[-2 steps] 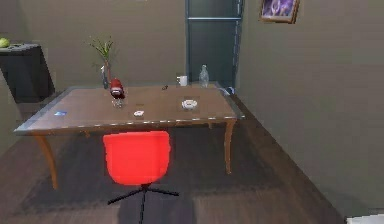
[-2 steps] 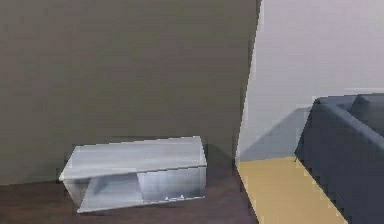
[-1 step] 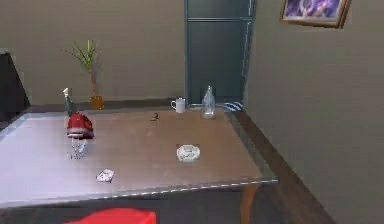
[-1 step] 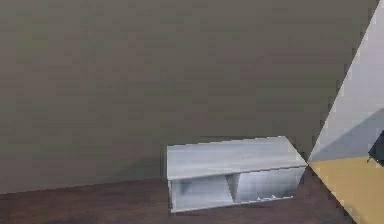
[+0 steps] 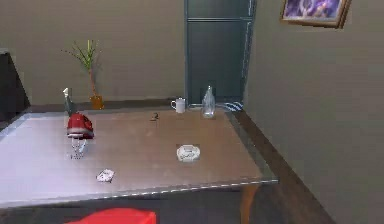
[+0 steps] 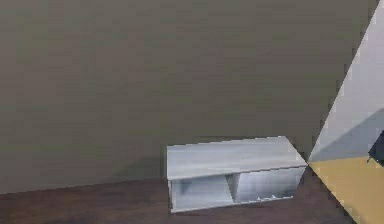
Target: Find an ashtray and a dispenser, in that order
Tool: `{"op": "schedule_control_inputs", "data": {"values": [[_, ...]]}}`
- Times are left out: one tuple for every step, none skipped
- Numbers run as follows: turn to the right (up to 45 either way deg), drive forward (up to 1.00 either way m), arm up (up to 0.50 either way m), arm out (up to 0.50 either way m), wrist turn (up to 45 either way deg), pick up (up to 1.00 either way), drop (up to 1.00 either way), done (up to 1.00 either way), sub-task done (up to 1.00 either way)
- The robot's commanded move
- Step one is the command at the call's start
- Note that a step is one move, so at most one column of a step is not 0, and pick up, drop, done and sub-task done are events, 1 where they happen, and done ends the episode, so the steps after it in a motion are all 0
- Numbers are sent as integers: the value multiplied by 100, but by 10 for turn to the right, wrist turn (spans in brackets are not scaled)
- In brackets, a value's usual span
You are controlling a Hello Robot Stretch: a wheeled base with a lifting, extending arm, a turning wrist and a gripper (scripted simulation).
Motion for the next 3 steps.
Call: {"op": "schedule_control_inputs", "data": {"values": [[450, 0, 0, 0, 0, 0, 0, 0, 0], [90, 0, 0, 0, 0, 0, 0, 0, 0], [0, 65, 0, 0, 0, 0, 0, 0, 0]]}}
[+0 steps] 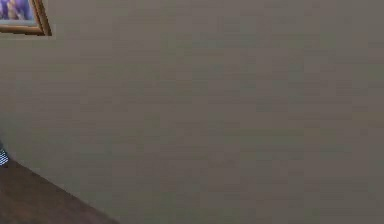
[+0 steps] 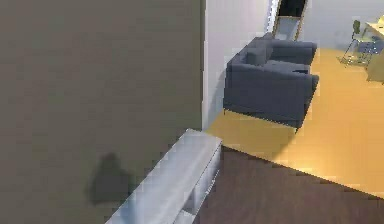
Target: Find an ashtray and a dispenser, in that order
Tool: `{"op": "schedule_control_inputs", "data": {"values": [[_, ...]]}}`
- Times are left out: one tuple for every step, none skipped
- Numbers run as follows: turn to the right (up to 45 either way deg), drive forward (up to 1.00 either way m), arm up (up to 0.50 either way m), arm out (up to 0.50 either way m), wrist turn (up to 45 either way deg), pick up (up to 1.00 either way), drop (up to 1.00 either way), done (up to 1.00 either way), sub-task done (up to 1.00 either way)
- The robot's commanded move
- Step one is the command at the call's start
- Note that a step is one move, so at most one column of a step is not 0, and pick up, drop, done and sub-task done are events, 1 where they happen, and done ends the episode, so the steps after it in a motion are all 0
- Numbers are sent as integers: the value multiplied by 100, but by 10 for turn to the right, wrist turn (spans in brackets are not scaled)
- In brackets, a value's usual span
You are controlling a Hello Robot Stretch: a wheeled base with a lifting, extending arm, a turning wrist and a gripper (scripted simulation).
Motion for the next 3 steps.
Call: {"op": "schedule_control_inputs", "data": {"values": [[-300, 0, 0, 0, 0, 0, 0, 0, 0], [0, 40, 0, 0, 0, 0, 0, 0, 0], [-270, 0, 0, 0, 0, 0, 0, 0, 0]]}}
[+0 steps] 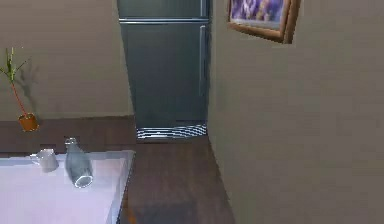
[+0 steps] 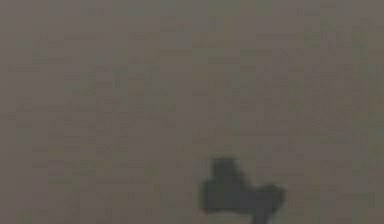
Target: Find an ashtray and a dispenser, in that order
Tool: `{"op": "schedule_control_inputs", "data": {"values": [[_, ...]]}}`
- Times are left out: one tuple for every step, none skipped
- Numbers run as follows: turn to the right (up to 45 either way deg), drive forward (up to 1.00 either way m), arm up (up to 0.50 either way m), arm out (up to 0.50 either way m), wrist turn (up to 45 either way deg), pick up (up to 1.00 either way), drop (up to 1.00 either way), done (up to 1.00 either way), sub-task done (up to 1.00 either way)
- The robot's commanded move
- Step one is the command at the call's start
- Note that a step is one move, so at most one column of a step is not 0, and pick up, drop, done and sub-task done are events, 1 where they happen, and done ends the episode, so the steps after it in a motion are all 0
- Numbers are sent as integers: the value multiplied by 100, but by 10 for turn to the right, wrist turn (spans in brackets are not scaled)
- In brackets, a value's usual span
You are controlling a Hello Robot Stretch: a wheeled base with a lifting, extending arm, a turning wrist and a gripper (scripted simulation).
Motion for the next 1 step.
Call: {"op": "schedule_control_inputs", "data": {"values": [[0, 100, 0, 0, 0, 0, 0, 0, 0]]}}
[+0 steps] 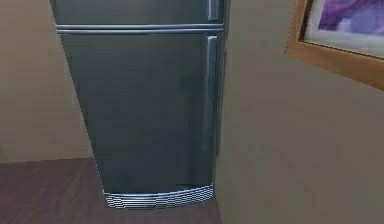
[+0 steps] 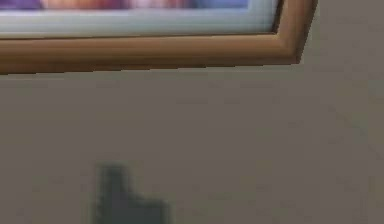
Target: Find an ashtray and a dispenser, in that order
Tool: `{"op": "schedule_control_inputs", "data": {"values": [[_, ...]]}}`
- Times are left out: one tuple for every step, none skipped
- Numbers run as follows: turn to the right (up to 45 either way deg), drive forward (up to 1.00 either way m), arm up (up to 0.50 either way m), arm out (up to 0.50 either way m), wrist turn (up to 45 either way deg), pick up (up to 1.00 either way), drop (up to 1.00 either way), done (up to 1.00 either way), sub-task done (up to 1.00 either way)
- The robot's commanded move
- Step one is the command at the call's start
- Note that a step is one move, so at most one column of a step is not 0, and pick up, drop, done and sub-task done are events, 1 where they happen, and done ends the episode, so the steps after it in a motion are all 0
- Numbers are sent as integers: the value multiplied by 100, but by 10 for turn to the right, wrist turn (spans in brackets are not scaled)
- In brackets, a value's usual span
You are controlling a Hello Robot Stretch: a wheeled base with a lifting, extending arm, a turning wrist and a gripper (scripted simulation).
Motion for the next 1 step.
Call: {"op": "schedule_control_inputs", "data": {"values": [[-30, 0, 0, 0, 0, 0, 0, 0, 0]]}}
